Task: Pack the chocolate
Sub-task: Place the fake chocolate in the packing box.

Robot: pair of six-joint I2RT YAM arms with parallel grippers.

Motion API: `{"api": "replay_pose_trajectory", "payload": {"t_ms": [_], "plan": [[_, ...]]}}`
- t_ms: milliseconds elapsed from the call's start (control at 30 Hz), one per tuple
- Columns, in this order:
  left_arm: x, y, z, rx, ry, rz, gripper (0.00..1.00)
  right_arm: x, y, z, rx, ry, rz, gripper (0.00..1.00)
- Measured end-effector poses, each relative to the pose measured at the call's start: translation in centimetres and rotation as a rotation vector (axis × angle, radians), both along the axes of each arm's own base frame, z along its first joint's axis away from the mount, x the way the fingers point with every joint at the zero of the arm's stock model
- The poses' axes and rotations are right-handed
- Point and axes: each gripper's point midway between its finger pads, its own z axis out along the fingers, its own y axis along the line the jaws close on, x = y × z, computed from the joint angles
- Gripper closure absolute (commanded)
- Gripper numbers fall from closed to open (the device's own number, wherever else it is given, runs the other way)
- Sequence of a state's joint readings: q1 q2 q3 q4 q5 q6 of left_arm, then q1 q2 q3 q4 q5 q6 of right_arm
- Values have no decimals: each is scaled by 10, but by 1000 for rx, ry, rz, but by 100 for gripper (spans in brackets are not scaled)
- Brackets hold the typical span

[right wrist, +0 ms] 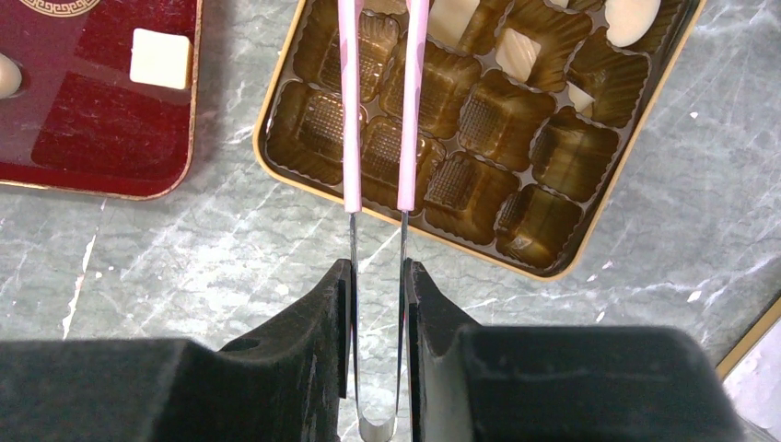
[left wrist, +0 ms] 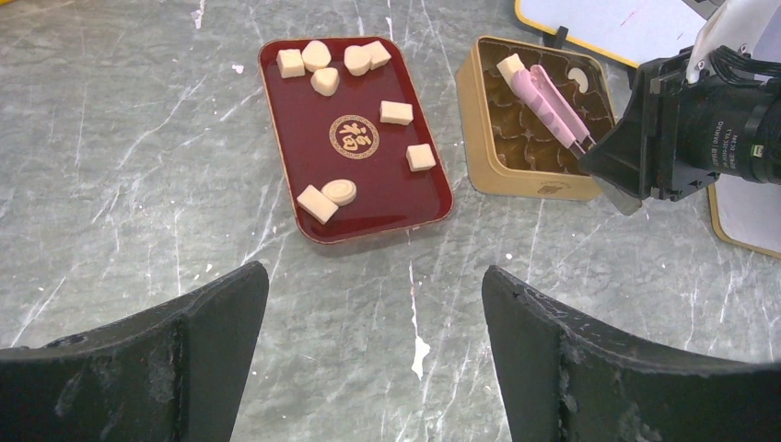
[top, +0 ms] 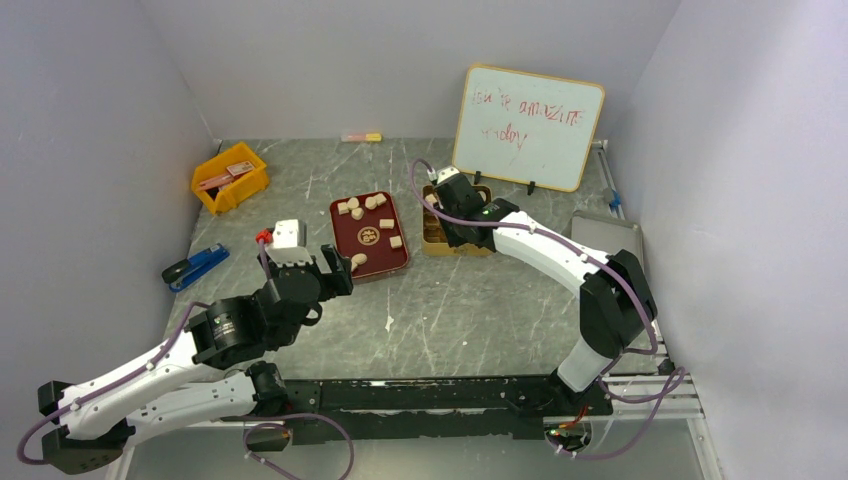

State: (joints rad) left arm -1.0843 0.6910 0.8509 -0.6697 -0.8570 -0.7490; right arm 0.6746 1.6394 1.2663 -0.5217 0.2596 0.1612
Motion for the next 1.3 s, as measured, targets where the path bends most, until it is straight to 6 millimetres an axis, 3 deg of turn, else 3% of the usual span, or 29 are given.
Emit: {"api": "replay_pose_trajectory", "payload": {"t_ms": [1300], "plan": [[2, -4, -1, -1, 1, -3, 10, 0, 1, 0, 3, 2, 3, 71]]}}
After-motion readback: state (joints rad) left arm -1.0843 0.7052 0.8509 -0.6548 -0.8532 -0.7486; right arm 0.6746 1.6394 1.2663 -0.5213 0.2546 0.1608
